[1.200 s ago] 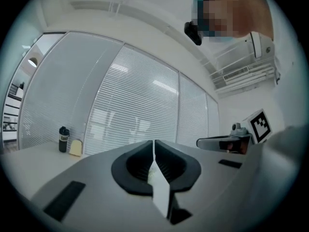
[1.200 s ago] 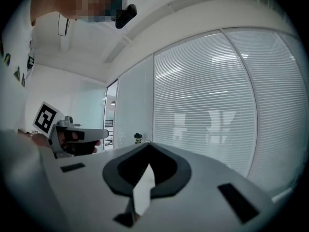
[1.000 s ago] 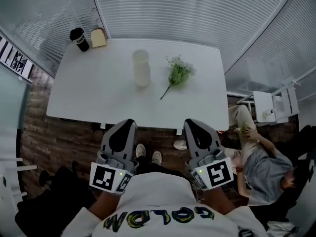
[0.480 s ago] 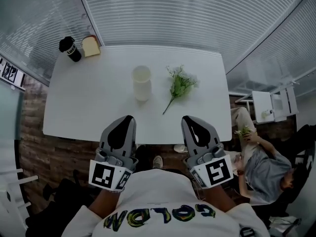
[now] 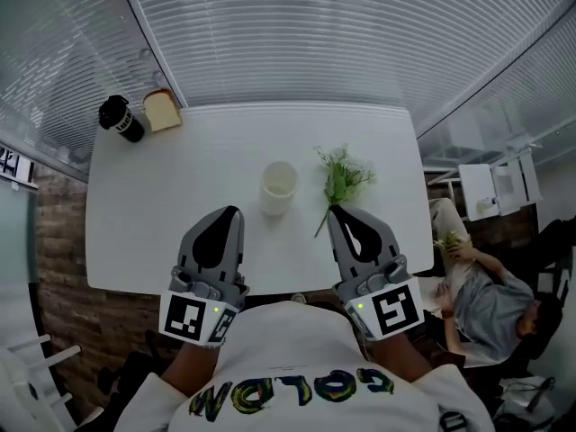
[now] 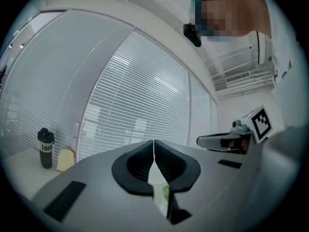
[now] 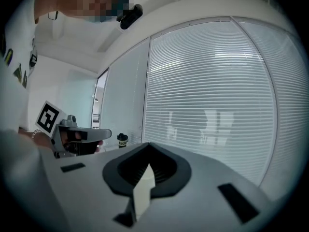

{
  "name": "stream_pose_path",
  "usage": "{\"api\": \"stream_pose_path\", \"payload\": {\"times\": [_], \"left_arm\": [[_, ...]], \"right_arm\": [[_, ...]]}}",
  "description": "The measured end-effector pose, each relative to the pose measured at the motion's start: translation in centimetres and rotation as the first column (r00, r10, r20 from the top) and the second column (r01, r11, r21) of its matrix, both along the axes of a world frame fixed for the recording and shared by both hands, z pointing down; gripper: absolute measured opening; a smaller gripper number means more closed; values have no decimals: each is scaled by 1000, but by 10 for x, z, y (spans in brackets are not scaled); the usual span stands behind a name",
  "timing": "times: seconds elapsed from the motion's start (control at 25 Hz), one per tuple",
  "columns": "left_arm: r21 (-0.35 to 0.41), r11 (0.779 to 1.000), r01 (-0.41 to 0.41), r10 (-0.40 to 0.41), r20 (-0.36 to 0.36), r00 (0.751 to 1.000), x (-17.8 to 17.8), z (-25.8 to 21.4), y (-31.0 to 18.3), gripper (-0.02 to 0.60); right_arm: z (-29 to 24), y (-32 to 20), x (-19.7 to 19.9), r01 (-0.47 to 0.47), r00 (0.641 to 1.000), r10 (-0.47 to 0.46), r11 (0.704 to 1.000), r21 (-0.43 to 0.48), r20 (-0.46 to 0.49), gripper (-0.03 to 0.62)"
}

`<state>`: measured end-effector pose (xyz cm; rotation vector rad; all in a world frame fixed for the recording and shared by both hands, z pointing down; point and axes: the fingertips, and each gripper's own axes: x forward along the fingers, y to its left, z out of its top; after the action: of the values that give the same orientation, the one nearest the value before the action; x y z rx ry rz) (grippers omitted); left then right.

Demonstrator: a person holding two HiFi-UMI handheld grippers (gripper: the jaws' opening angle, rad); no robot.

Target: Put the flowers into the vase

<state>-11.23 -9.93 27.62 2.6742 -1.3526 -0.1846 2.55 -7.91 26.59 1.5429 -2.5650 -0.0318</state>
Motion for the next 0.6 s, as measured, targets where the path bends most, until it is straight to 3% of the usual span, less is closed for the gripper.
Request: {"api": "stream_pose_path", "payload": {"times": [0.32, 0.6], "left_arm": [[-22, 998, -59, 59, -5, 998, -6, 9, -30, 15], [-40, 997, -66, 66, -10, 998, 7, 15, -35, 15]], "right_arm": [[7, -26, -8, -53, 999, 53, 998, -19, 13, 11], [14, -39, 2, -36, 999, 37, 999, -35, 26, 11]]}}
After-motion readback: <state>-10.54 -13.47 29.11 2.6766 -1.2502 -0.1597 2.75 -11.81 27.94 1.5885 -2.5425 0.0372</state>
